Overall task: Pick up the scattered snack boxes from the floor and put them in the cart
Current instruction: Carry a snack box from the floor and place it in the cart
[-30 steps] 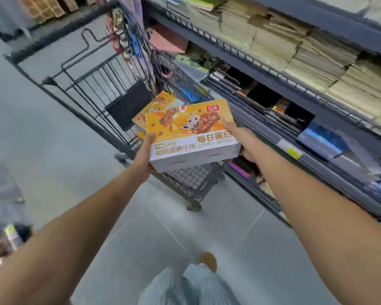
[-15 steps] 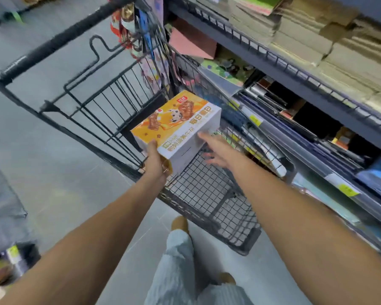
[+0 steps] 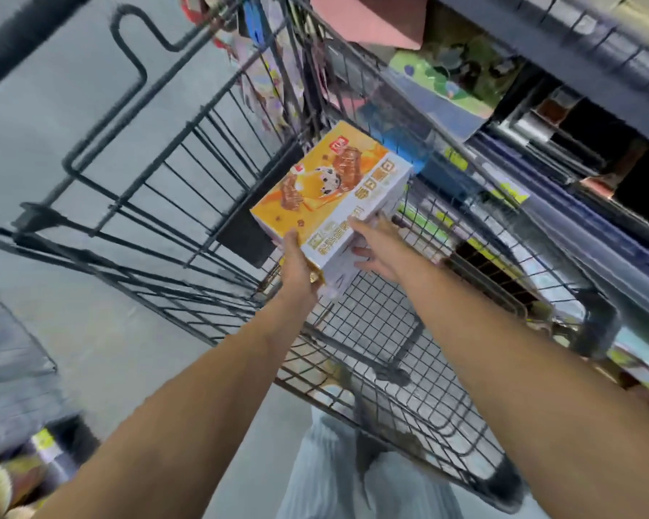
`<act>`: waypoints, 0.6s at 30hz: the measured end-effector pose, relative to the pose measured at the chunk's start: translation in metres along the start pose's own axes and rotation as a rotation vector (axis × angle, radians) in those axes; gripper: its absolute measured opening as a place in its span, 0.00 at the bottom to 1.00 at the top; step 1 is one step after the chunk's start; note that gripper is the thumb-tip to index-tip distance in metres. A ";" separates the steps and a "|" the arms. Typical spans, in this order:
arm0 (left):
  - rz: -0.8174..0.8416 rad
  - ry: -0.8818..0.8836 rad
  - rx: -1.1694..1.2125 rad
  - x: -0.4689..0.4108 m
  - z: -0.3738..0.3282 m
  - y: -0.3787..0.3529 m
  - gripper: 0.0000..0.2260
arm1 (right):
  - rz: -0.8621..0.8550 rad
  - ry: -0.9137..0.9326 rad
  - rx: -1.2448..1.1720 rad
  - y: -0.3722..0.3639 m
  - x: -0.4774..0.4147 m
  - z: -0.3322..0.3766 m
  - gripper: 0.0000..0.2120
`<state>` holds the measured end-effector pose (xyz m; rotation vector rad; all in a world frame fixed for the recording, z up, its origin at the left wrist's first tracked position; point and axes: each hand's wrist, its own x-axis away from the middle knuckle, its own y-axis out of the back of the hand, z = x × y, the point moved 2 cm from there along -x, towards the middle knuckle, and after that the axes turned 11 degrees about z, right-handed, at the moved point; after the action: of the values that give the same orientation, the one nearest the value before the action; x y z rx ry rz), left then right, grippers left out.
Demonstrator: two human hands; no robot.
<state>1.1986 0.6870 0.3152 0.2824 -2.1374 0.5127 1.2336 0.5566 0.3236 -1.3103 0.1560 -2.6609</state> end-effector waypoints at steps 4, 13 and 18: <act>0.039 0.021 -0.002 -0.009 0.006 0.004 0.17 | 0.006 0.011 -0.051 -0.002 -0.012 -0.003 0.33; -0.197 0.073 0.014 0.012 -0.011 -0.010 0.23 | 0.011 0.035 -0.154 0.011 0.003 -0.002 0.25; -0.416 -0.177 -0.279 0.048 -0.031 -0.056 0.33 | -0.021 0.128 -0.254 0.044 0.051 0.003 0.21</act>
<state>1.2143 0.6510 0.3847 0.6142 -2.2047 -0.0527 1.2100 0.5031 0.3578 -1.2118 0.5155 -2.8160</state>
